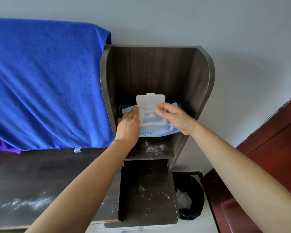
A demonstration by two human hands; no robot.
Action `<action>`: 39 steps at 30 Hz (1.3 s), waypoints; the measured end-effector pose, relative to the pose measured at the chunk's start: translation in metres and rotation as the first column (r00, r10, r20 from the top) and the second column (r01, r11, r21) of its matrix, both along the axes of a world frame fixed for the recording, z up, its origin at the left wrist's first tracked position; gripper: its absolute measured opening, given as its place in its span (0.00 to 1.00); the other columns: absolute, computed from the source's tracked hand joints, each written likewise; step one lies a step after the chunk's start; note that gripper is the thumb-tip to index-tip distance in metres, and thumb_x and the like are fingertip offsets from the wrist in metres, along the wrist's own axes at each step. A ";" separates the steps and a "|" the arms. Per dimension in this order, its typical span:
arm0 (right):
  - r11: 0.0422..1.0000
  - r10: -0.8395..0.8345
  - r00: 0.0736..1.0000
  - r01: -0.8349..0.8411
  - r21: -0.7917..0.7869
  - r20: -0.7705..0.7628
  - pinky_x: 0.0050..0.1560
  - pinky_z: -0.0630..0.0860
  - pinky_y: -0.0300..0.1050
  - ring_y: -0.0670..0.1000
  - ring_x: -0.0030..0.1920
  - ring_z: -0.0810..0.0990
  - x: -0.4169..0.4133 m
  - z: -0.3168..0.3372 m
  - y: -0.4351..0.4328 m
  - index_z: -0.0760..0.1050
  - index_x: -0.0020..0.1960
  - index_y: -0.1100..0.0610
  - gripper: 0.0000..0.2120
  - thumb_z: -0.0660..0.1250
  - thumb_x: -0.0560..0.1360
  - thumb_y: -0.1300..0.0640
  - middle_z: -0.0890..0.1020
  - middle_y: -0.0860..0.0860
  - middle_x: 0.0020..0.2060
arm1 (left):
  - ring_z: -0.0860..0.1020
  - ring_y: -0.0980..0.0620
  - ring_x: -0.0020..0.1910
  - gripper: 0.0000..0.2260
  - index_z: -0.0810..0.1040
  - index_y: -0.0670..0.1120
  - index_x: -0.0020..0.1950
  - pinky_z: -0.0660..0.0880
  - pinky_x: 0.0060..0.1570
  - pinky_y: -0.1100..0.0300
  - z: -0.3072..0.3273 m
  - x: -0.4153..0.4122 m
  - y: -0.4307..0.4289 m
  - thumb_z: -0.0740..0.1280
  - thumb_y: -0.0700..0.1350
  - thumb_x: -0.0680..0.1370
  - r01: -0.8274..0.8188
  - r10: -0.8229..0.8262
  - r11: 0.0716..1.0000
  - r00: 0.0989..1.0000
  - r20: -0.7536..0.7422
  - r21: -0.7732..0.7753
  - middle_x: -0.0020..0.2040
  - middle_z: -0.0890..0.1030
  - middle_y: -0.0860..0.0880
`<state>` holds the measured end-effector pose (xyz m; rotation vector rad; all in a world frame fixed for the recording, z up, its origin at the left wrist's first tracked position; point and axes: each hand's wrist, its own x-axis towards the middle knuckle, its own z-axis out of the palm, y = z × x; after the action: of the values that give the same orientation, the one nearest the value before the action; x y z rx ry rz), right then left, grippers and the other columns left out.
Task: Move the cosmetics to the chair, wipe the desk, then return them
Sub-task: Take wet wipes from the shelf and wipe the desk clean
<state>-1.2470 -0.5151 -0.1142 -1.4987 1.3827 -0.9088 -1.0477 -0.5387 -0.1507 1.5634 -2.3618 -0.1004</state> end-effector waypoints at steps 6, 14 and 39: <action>0.978 -0.104 0.968 0.058 -0.200 -0.228 0.44 0.75 0.36 0.36 0.41 0.77 0.004 -0.006 0.005 0.79 0.46 0.42 0.03 0.70 0.78 0.49 0.82 0.44 0.44 | 0.66 0.40 0.69 0.33 0.58 0.39 0.78 0.66 0.63 0.46 -0.002 0.001 -0.001 0.63 0.31 0.74 -0.024 0.025 0.999 0.999 -0.039 0.021 0.74 0.68 0.42; 0.951 -0.243 0.869 0.125 -0.283 -0.431 0.37 0.66 0.26 0.37 0.40 0.77 0.016 -0.010 -0.005 0.79 0.49 0.48 0.03 0.70 0.77 0.49 0.78 0.38 0.40 | 0.66 0.40 0.68 0.32 0.58 0.39 0.78 0.66 0.62 0.46 -0.003 0.001 -0.002 0.62 0.30 0.74 -0.018 0.019 1.000 0.998 -0.053 0.012 0.74 0.68 0.42; 0.997 -0.074 0.783 0.046 0.061 0.618 0.39 0.65 0.41 0.47 0.33 0.63 0.005 0.038 0.005 0.72 0.39 0.55 0.16 0.59 0.85 0.54 0.65 0.49 0.31 | 0.63 0.41 0.71 0.34 0.56 0.39 0.78 0.66 0.63 0.46 0.000 0.001 -0.001 0.65 0.32 0.74 -0.029 0.030 0.999 1.000 -0.008 0.035 0.74 0.66 0.43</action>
<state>-1.2425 -0.5101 -0.0764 -0.9798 0.9466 -1.2651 -1.0471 -0.5393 -0.1503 1.6099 -2.3416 -0.1423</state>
